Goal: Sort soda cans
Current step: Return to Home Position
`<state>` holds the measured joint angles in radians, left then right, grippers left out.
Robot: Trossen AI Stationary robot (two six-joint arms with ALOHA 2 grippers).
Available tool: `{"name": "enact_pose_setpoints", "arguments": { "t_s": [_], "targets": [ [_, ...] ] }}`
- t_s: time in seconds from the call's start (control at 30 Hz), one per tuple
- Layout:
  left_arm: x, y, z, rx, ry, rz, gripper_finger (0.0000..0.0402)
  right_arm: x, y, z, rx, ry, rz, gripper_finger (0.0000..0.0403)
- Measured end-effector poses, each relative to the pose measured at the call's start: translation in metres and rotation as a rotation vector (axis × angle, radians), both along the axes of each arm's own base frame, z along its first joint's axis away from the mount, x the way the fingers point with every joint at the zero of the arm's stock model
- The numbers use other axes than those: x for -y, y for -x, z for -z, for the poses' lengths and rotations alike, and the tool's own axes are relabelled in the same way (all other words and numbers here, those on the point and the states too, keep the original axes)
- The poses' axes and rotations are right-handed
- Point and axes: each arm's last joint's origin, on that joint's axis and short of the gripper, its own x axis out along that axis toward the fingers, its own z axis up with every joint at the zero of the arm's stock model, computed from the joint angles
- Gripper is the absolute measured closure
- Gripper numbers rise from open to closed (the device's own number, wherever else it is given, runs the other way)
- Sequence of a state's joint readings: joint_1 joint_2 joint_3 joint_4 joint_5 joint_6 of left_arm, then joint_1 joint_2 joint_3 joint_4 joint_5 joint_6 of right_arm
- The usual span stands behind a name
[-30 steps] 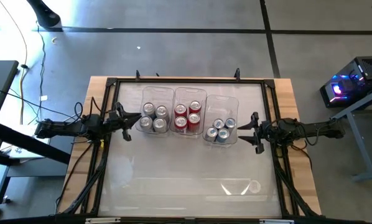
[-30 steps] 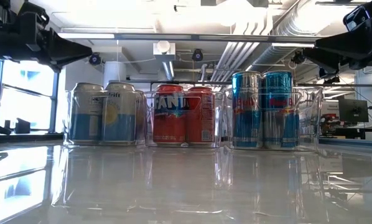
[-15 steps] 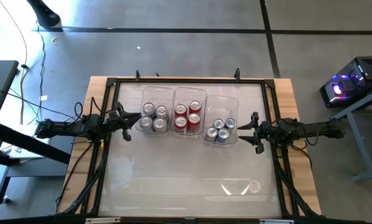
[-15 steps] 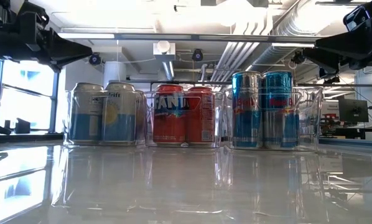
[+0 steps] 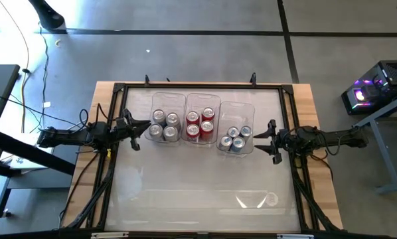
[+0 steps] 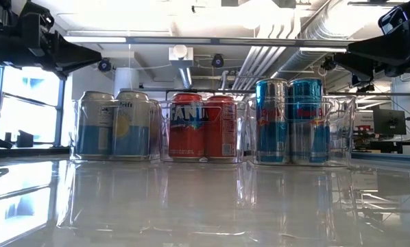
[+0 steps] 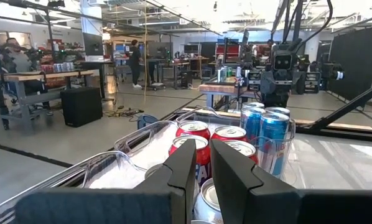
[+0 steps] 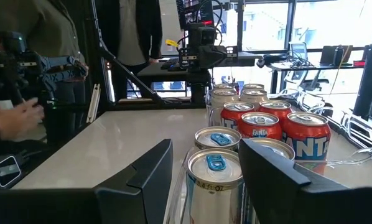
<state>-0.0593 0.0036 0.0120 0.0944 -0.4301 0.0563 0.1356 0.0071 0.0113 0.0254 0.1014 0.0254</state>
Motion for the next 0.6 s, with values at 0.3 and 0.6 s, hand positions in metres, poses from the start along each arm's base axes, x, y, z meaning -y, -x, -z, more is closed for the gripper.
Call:
{"name": "enact_pose_setpoints", "arguments": {
  "t_s": [0.3,0.6],
  "targets": [
    [0.0006,-0.0001,-0.0013,0.022,0.022,0.026,0.0357,0.0,0.0,0.0,0.0,0.0,0.0,0.0224],
    [0.0023,-0.0032,0.002,-0.029,-0.014,0.077,0.0357,0.0,0.0,0.0,0.0,0.0,0.0,0.0224]
  ]
}}
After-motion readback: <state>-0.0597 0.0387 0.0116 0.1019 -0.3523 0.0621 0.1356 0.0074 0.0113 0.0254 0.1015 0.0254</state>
